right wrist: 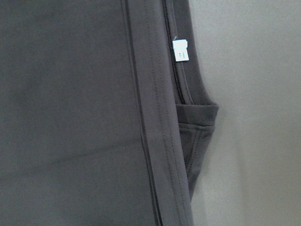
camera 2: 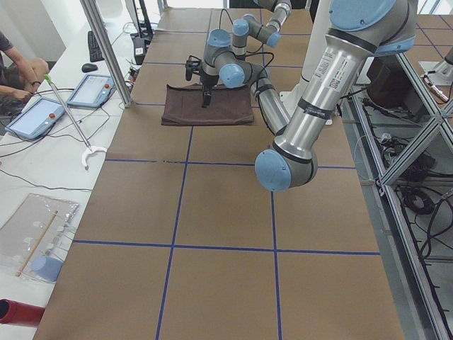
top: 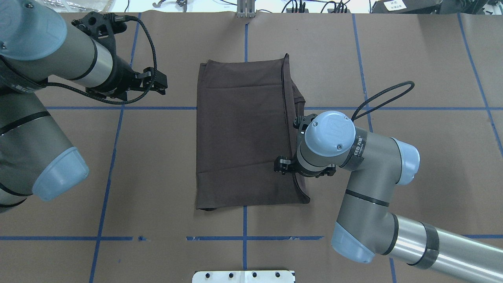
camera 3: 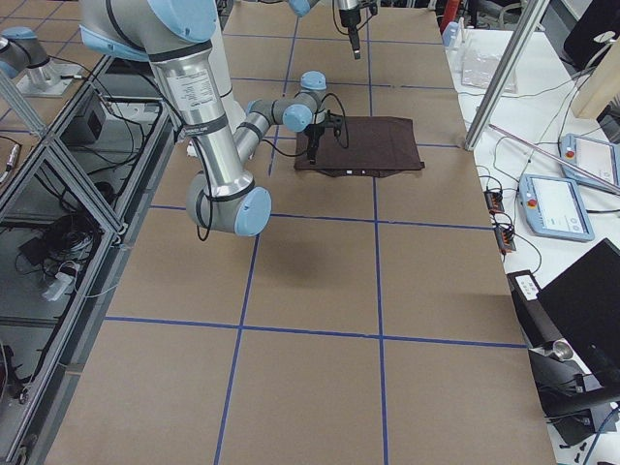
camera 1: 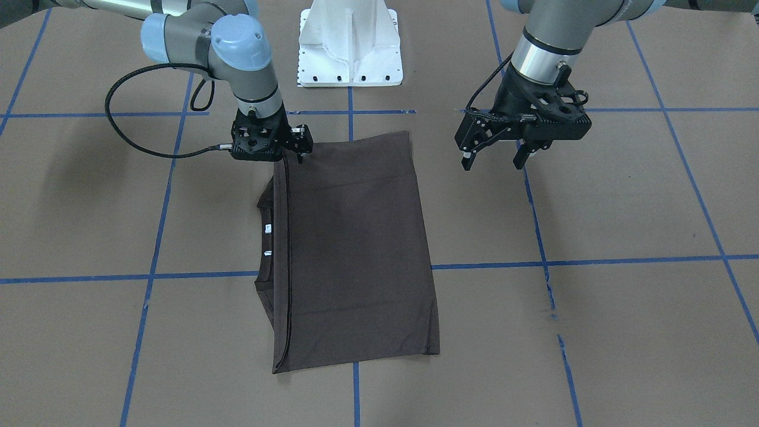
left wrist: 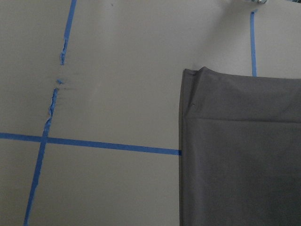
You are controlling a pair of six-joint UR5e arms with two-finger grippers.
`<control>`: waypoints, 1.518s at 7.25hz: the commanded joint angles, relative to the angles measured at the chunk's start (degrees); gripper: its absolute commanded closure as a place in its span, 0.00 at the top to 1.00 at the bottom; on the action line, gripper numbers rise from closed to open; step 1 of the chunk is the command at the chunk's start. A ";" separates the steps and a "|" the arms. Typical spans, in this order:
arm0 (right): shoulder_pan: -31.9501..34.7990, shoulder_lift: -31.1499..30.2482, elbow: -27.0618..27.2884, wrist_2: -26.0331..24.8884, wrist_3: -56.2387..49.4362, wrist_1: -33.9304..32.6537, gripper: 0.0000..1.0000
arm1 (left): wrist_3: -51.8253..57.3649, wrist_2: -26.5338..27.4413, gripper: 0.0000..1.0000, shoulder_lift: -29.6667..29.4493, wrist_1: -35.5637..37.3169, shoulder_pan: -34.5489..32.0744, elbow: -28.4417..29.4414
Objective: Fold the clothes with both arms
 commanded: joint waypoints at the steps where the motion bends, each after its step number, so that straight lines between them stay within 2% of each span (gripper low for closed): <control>1: -1.56 -0.13 -1.12 1.17 -0.50 -3.37 1.00 | -1.26 -0.12 1.00 0.03 0.13 0.71 -0.11; 3: -1.92 -0.40 -0.77 3.03 -0.67 -6.47 1.00 | -2.57 -0.73 1.00 0.03 0.04 1.24 -0.11; 5: -1.75 -1.36 -1.03 3.03 -2.16 -6.66 1.00 | -3.81 -0.73 1.00 -0.14 -0.04 2.03 -0.29; 7: -0.08 -1.89 -1.03 3.03 -3.74 -6.66 1.00 | -3.90 -0.91 1.00 -0.14 -0.04 2.38 -0.46; 9: 0.89 -4.95 -0.77 2.24 -5.58 -6.48 1.00 | -4.69 -0.82 1.00 -0.49 -0.04 2.65 -0.46; 11: 4.48 -5.85 0.19 3.03 -8.13 -6.48 1.00 | -4.69 -0.91 1.00 -0.76 -0.13 2.74 -0.46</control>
